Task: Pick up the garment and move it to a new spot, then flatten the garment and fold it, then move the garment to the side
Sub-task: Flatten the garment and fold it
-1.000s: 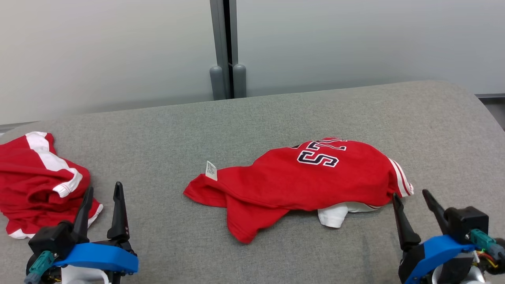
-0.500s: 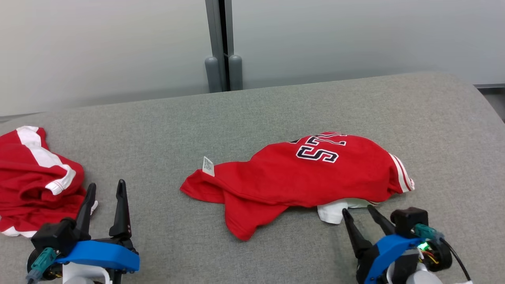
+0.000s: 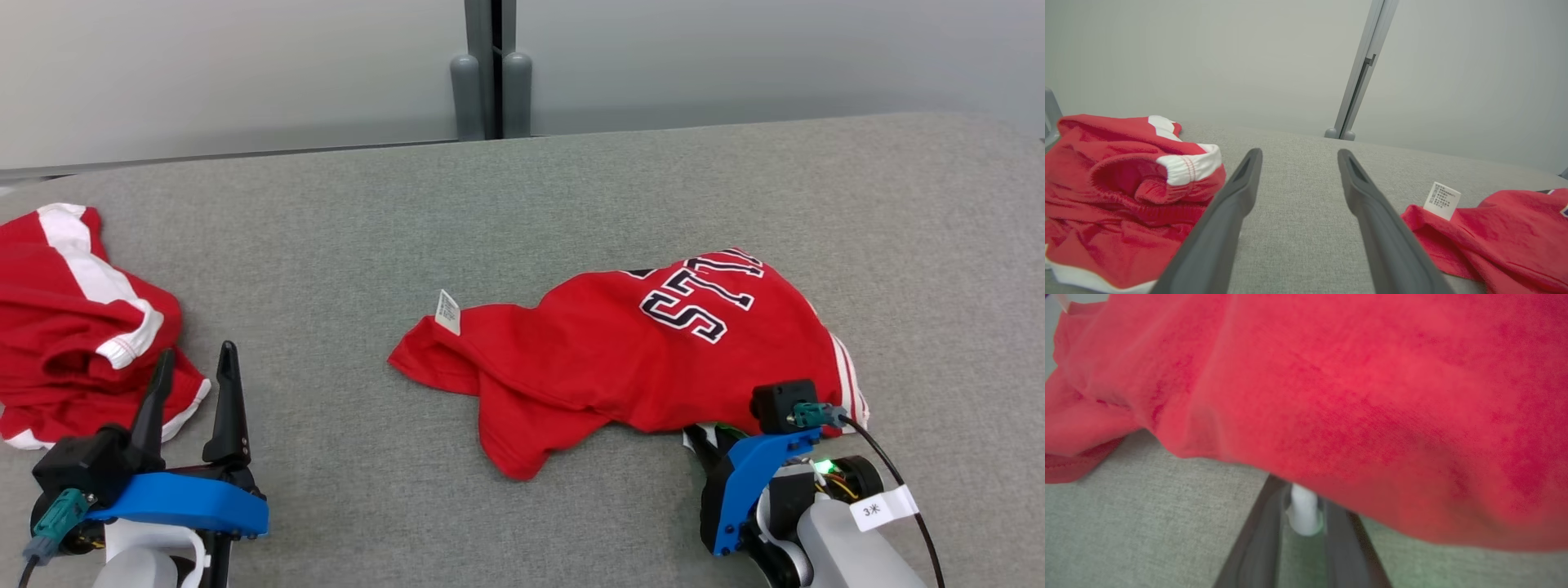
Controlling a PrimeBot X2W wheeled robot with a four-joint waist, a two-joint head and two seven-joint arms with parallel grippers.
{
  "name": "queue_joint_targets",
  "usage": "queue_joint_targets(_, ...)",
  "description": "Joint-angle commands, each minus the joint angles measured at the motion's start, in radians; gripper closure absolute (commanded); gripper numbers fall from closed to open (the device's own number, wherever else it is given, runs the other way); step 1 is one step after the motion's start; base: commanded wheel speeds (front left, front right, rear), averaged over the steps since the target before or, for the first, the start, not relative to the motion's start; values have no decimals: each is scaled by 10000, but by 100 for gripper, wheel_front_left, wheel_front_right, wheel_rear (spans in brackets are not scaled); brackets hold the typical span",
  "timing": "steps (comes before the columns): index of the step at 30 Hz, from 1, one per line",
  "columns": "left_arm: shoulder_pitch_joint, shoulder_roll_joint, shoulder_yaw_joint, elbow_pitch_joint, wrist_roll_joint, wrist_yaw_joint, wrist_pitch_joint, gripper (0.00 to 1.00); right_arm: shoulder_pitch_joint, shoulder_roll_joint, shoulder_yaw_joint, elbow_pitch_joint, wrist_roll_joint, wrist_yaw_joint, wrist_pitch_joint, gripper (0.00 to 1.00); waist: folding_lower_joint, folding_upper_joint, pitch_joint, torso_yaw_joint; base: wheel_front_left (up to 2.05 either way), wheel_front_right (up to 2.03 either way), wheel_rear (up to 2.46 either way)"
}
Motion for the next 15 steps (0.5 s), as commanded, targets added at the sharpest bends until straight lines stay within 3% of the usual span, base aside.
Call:
queue_joint_targets(1,3,11,-4,-1,12,-20,-24,0,283,142,155,301,11,42,256,100,-1,0,-70,-109,0,0,0)
queue_joint_targets(7,236,-126,138,-14,52,-20,-24,0,674,-719,331,-1134,-246,15,946,100,-1,0,-336,-860,0,0,0)
queue_joint_targets(11,338,-234,212,-56,101,-20,-24,0,1215,-1656,291,-3311,-153,22,2366,100,-1,0,-424,-1357,0,0,0)
queue_joint_targets(15,368,-275,293,-88,145,-20,-24,0,2086,-2533,-371,-5928,-201,22,4245,100,-1,0,-348,-1700,0,0,0)
